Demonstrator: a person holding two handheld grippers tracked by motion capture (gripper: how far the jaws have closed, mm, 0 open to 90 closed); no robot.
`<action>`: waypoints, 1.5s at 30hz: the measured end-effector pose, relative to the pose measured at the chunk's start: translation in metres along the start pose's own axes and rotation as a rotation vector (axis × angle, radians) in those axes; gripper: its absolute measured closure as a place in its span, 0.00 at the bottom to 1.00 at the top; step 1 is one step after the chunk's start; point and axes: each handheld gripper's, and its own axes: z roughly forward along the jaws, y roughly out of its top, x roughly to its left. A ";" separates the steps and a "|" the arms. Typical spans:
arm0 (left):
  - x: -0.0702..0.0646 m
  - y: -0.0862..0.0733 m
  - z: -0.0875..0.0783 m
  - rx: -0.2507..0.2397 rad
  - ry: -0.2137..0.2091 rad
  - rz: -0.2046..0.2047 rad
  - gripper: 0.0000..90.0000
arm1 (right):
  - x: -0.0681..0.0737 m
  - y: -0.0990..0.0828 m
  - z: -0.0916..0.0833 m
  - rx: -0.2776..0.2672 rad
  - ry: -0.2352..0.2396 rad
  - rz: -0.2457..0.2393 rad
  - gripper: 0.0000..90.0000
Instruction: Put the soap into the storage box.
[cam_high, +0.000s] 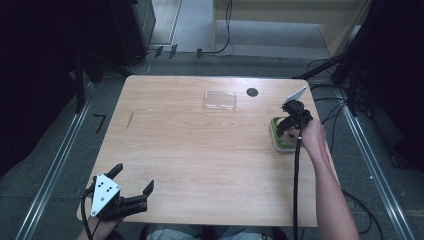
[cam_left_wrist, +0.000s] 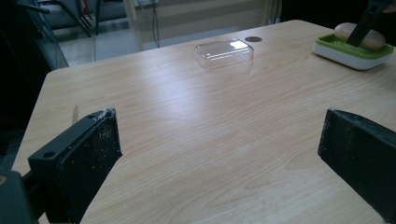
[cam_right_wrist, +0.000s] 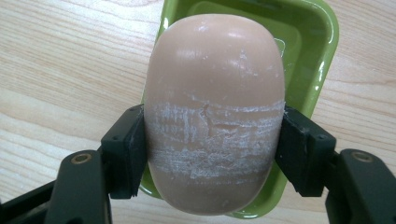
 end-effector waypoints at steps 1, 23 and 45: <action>0.000 0.000 0.000 0.000 0.000 0.000 0.00 | -0.001 0.000 0.001 -0.006 -0.001 0.003 0.37; 0.000 0.000 0.000 0.000 -0.003 0.003 0.00 | -0.004 0.002 0.015 -0.023 -0.016 0.062 0.37; 0.000 0.000 0.000 0.001 -0.003 0.002 0.00 | -0.004 0.003 0.021 -0.010 -0.026 0.084 0.37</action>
